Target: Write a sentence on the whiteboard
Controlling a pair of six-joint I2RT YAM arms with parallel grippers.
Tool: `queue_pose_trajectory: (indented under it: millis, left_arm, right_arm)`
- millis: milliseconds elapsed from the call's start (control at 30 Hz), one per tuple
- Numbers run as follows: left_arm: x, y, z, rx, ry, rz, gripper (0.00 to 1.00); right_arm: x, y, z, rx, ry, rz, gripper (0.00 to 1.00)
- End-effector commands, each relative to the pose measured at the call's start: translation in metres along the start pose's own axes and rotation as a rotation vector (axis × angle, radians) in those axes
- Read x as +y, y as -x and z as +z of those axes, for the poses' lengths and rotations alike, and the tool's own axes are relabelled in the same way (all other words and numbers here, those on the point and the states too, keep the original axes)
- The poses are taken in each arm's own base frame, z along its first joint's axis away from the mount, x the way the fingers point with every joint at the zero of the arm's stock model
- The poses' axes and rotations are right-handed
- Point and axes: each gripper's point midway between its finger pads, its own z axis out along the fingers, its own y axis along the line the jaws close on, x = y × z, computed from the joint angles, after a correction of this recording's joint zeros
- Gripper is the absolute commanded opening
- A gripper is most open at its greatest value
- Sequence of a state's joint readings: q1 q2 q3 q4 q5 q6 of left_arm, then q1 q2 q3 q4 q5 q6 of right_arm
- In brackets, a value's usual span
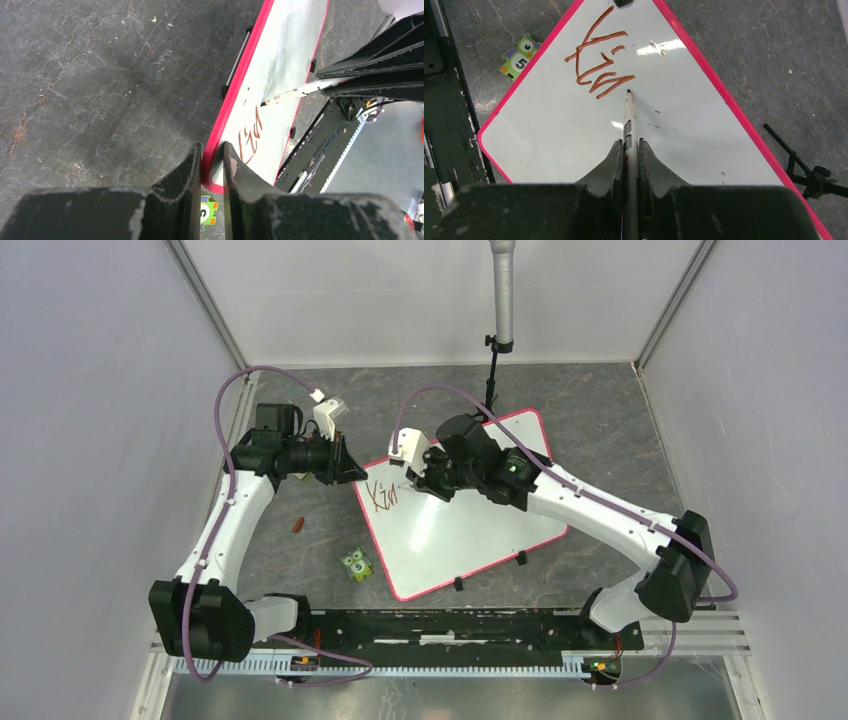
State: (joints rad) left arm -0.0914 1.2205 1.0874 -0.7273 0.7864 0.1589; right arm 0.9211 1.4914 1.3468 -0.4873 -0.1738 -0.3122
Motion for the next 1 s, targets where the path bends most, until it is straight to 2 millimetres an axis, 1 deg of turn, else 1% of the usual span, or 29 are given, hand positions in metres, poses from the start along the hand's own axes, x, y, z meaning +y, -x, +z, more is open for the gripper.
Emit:
queue_pose_trajectory:
  millis: [0, 133, 600, 700, 767, 967]
  left_arm:
    - [-0.006, -0.015, 0.004, 0.060, -0.012, 0.005, 0.02]
    - [-0.005, -0.015, 0.004, 0.061, -0.011, 0.005, 0.02]
    - [-0.004, -0.016, 0.005, 0.065, -0.009, 0.009, 0.02]
    - [-0.005, -0.016, 0.005, 0.064, -0.009, 0.010, 0.02]
    - [-0.005, -0.015, 0.005, 0.065, -0.009, 0.010, 0.02]
    - [-0.004, -0.015, 0.005, 0.065, -0.005, 0.009, 0.02]
  right_arm:
    - [-0.010, 0.020, 0.001, -0.043, -0.030, -0.022, 0.00]
    - [-0.004, 0.015, 0.003, -0.029, -0.010, -0.029, 0.00]
    - [0.013, -0.018, 0.003, 0.044, 0.034, -0.031, 0.00]
    - [0.012, -0.023, 0.002, 0.060, 0.028, -0.040, 0.00]
    - [0.010, -0.022, 0.001, 0.061, 0.018, -0.049, 0.00]
    - [-0.009, -0.007, -0.007, 0.044, -0.051, -0.079, 0.00]
